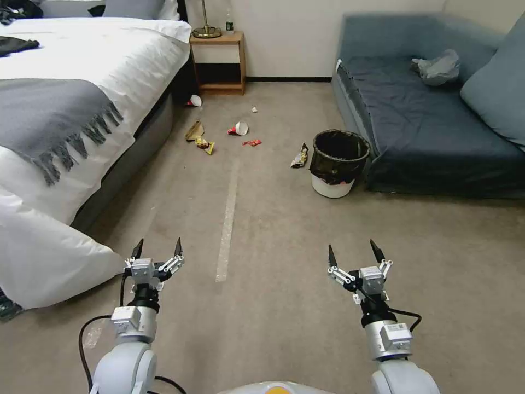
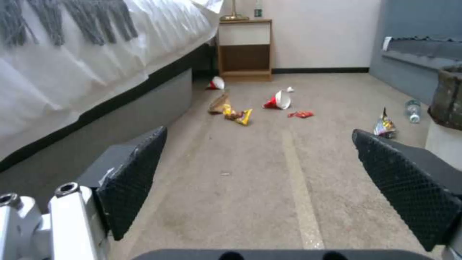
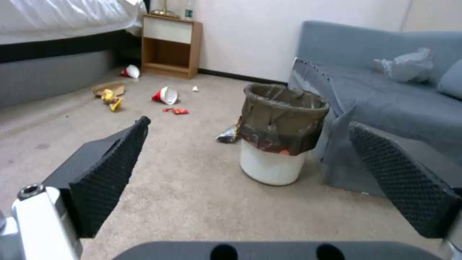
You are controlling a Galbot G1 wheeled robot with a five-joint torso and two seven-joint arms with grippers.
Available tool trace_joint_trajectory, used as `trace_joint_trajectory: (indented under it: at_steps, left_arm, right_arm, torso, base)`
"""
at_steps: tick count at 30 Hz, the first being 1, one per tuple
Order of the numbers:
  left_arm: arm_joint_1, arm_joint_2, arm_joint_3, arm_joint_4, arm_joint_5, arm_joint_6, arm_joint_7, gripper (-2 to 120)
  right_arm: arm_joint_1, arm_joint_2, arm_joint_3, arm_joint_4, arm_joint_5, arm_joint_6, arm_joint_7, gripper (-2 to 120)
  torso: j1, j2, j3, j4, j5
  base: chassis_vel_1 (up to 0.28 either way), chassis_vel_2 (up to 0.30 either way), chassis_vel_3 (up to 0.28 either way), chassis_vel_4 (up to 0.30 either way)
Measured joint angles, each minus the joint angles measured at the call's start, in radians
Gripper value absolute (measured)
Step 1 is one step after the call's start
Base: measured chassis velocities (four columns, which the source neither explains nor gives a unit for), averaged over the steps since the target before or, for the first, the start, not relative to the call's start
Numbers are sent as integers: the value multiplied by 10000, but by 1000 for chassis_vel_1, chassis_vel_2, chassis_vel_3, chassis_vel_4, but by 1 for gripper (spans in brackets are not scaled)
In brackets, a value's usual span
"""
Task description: Pick up the trash can from the floor.
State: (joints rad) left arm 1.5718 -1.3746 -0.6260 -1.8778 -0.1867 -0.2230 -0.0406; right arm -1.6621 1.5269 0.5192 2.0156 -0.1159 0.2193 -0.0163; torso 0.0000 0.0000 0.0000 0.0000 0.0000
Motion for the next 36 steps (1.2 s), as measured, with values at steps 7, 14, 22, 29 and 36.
trace_joint_trajectory:
  at_steps: [7,14,22,29,36]
  left_arm:
    - [-133,-55,-78,308,-93,-622,297,97]
    - [-161,-54,-162,511,-103,-924,318,96]
    - [-190,-54,-199,558,-71,-921,473,95]
    - [-213,-62,-214,587,-50,-915,633,94]
    - [-214,-89,-201,651,-5,-907,635,93]
  right_arm:
    - [77,10,6,-82,39,0,40,100]
    - [69,46,-32,-121,110,8,58,100]
    - [17,70,-33,-122,146,112,80,100]
    - [-34,68,-12,-119,175,185,51,100]
    - [-14,99,-25,-157,194,248,18,100]
  torso:
    - [0,0,0,0,0]
    - [0,0,0,0,0]
    - [0,0,2,0,0]
    - [0,0,2,1,0]
    - [0,0,1,0,0]
  base:
    - [0,0,0,0]
    - [0,0,0,0]
    - [0,0,0,0]
    - [0,0,0,0]
    - [-7,-7,-6,-7]
